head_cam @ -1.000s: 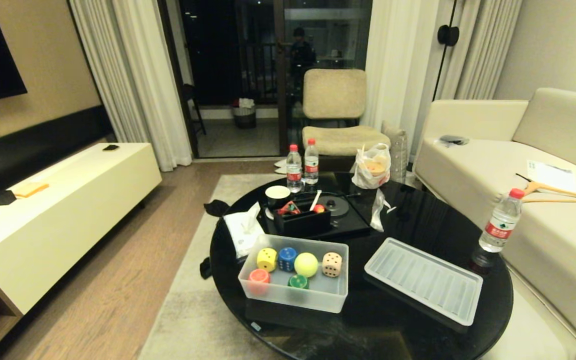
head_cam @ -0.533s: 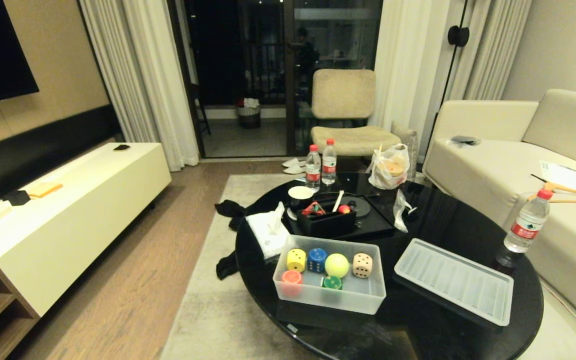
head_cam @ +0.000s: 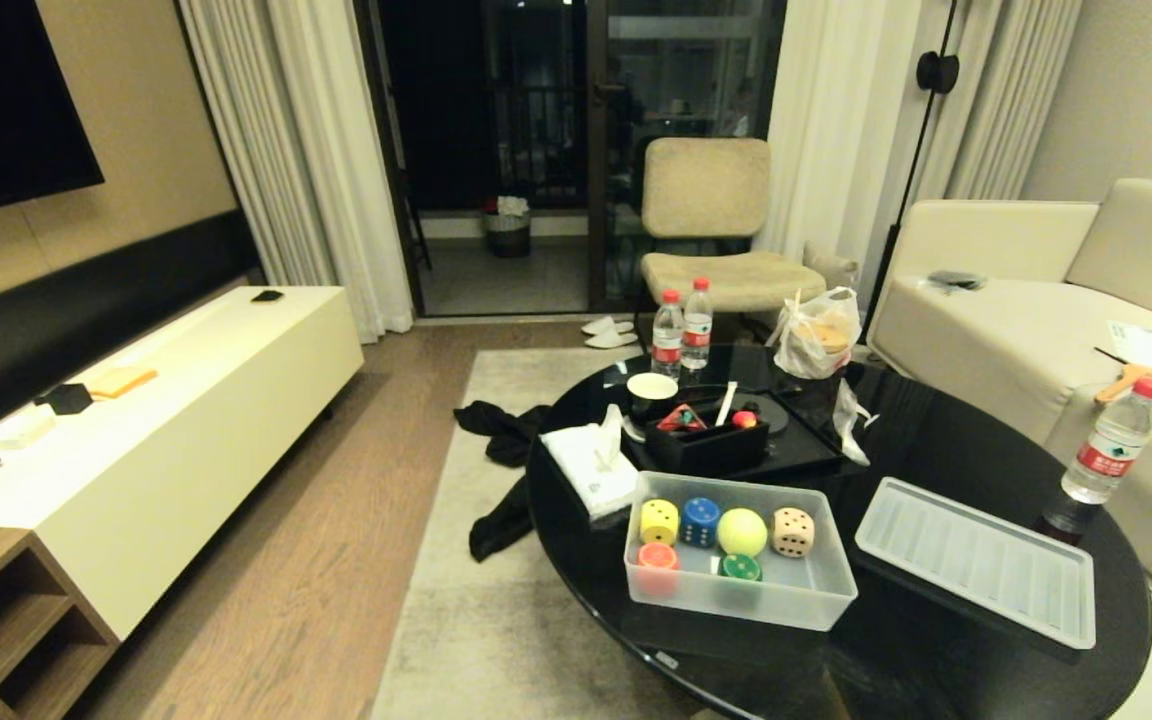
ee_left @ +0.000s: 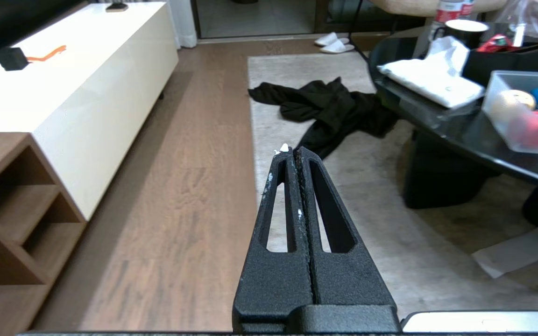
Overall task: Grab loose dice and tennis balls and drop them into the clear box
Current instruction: Pick up the ball on the table
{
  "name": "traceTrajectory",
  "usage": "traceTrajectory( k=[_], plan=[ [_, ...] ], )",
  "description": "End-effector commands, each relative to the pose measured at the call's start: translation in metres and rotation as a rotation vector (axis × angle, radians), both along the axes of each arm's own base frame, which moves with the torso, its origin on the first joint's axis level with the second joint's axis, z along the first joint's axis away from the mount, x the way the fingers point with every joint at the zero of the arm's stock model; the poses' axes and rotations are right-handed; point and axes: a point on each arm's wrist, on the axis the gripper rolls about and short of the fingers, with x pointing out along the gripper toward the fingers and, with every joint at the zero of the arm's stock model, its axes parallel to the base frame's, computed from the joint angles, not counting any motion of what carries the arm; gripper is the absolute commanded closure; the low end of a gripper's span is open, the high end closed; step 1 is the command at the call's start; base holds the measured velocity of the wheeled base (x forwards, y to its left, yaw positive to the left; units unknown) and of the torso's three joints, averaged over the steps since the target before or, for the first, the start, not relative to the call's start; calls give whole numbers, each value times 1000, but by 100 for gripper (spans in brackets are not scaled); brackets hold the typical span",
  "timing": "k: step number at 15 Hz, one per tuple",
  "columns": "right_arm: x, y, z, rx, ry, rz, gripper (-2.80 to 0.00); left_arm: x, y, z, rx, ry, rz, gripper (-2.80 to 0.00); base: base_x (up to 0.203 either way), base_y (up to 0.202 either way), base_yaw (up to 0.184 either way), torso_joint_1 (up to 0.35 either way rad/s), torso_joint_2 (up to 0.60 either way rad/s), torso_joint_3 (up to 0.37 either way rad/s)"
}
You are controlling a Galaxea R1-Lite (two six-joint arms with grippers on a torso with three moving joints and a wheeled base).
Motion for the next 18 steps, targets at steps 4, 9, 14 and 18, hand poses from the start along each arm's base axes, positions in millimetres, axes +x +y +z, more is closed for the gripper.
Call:
traceTrajectory(
  k=[4, 9, 14, 18],
  plan=[
    [0, 0, 0, 0, 1, 0, 0, 0, 0, 0, 0, 1, 0, 0, 0, 164, 6, 3, 3, 4],
    [0, 0, 0, 0, 1, 0, 0, 0, 0, 0, 0, 1, 0, 0, 0, 223, -22, 2, 2, 2],
    [0, 0, 0, 0, 1, 0, 0, 0, 0, 0, 0, 1, 0, 0, 0, 190, -1, 0, 0, 1],
    [0, 0, 0, 0, 1, 0, 0, 0, 0, 0, 0, 0, 0, 0, 0, 194, -4, 5, 2, 2]
  ],
)
